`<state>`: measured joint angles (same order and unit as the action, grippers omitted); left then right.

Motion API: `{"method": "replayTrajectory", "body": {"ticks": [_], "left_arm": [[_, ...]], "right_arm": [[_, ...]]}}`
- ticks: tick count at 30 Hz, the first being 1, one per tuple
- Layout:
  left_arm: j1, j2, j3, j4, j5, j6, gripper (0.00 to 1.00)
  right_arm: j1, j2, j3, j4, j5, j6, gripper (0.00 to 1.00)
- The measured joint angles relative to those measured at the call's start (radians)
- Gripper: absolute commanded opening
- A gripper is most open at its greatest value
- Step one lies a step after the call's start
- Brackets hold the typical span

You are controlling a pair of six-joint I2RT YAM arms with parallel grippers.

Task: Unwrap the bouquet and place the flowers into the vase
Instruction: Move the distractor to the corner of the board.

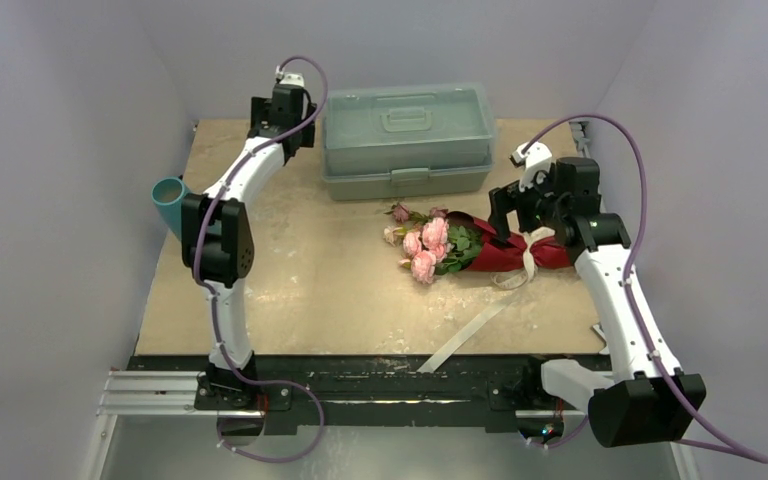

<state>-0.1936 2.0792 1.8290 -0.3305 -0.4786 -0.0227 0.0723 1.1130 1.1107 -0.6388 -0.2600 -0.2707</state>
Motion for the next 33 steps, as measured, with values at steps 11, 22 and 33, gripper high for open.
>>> {"method": "replayTrajectory", "body": {"ticks": [11, 22, 33], "left_arm": [[-0.06, 0.035, 0.039, 0.004, 0.003, 0.0, 1.0], [-0.179, 0.158, 0.202, 0.031, 0.079, -0.027, 1.0], [-0.284, 0.34, 0.362, 0.135, 0.199, -0.116, 1.0]], "right_arm": [[-0.001, 0.032, 0.015, -0.084, -0.037, -0.04, 0.98], [-0.001, 0.081, 0.021, -0.174, -0.046, -0.074, 0.98], [-0.001, 0.078, -0.021, -0.152, -0.043, -0.09, 0.98]]}}
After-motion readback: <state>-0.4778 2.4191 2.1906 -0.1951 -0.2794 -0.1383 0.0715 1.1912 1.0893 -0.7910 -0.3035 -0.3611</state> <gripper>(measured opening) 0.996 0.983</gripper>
